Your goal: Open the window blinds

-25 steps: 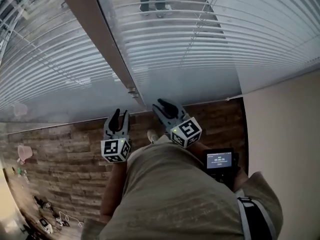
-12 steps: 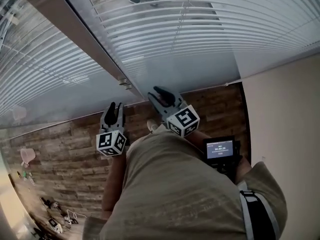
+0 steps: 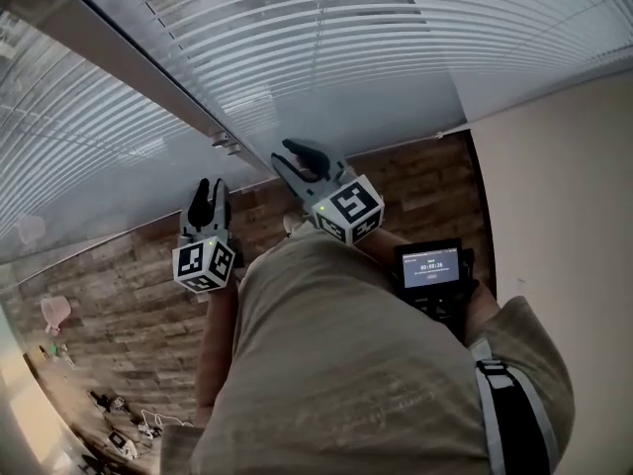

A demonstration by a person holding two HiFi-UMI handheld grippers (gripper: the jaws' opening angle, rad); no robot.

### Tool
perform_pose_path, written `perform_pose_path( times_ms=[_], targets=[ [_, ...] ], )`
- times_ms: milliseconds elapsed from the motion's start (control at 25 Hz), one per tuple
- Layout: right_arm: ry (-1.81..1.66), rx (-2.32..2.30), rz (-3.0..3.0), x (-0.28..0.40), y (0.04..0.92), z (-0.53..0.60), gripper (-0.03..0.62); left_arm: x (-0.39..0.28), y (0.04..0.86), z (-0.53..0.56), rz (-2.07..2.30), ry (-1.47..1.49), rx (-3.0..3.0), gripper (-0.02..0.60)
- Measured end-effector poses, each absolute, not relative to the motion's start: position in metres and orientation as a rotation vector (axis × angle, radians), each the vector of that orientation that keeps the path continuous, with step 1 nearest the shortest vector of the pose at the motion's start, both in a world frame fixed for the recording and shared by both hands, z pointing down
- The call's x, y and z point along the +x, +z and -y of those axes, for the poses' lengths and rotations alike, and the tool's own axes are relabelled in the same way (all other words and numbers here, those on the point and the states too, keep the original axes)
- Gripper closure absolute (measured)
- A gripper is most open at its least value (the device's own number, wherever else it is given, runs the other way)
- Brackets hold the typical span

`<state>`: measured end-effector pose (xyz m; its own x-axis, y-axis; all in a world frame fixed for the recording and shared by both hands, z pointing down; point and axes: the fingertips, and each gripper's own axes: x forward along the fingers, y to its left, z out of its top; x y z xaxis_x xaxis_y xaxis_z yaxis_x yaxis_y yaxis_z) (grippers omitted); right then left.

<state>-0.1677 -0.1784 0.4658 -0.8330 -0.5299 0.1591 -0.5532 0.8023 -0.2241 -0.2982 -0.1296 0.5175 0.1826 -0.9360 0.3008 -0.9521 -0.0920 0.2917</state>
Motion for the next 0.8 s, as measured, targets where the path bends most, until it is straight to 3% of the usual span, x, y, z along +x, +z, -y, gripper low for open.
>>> perform_pose_path(
  times_ms=[800],
  targets=[
    [0.44, 0.789, 2.906, -0.178, 0.476, 0.161, 0.493, -0.289, 0.53, 0.124, 1.73, 0.021, 2.041, 0.437]
  ],
)
